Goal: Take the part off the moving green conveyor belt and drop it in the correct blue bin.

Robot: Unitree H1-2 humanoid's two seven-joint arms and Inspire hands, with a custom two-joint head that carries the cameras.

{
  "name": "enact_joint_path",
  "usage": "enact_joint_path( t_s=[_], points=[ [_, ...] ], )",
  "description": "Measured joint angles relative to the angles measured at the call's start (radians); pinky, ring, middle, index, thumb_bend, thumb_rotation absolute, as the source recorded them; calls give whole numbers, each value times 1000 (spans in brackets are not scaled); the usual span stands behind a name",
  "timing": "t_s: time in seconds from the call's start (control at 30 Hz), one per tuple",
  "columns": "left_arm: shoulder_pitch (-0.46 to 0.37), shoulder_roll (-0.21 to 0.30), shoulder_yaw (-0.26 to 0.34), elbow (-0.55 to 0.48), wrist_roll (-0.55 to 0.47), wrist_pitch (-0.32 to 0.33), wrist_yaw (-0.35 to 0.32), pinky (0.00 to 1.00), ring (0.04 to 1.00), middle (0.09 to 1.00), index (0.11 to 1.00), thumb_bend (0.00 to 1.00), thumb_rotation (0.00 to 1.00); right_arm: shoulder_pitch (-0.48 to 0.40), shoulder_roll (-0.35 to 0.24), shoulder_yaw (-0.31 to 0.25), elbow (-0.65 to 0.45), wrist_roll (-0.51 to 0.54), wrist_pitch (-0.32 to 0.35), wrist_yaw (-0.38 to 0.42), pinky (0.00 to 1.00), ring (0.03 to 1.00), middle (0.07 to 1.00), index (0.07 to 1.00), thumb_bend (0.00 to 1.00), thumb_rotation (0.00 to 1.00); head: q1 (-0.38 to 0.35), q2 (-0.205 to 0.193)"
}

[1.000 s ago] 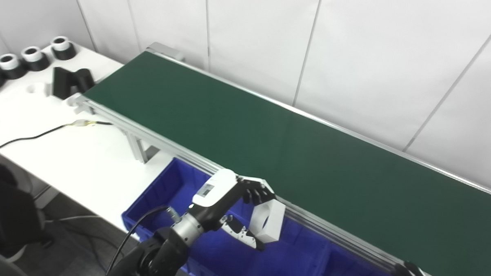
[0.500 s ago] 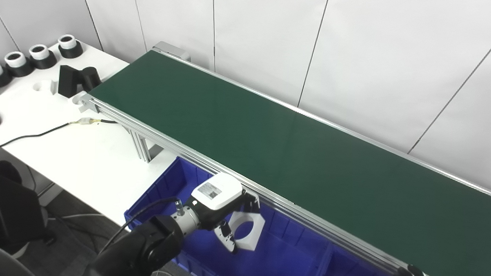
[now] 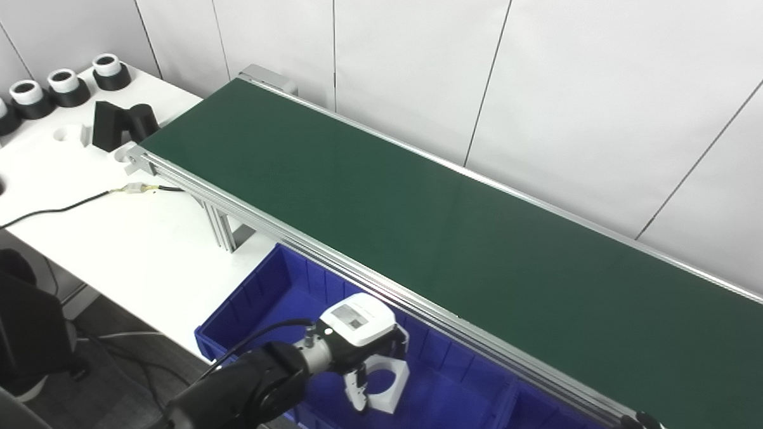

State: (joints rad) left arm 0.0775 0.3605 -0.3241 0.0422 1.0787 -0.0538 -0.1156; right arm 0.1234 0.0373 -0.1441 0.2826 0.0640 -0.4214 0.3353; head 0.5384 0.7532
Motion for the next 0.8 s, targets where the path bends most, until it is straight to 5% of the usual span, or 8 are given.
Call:
enact_joint_path(
  t_s=[0.23,0.43,0.47,0.5,0.8],
  points=[
    [-9,0,-37,27,0,25,0,297,381,459,528,500,0,1,6,0,-3,2,0,0,743,761,760,778,742,808,2,0],
    [-11,12,-54,7,-5,47,-56,468,567,611,492,519,71,3,6,1,-5,-1,0,0,741,758,758,779,737,809,-2,0],
    [-12,15,-58,4,0,51,-69,511,601,632,559,804,211,3,6,1,-5,-1,0,0,738,758,759,778,730,803,-5,0],
    [-12,18,-62,-2,0,57,-83,537,618,643,595,937,297,3,6,1,-5,-1,0,0,740,759,759,779,728,799,-5,0],
    [-19,41,-67,-35,-28,65,-150,532,626,658,622,1000,435,4,6,-3,-5,5,0,1,728,747,755,775,736,811,-5,-2]
  ],
)
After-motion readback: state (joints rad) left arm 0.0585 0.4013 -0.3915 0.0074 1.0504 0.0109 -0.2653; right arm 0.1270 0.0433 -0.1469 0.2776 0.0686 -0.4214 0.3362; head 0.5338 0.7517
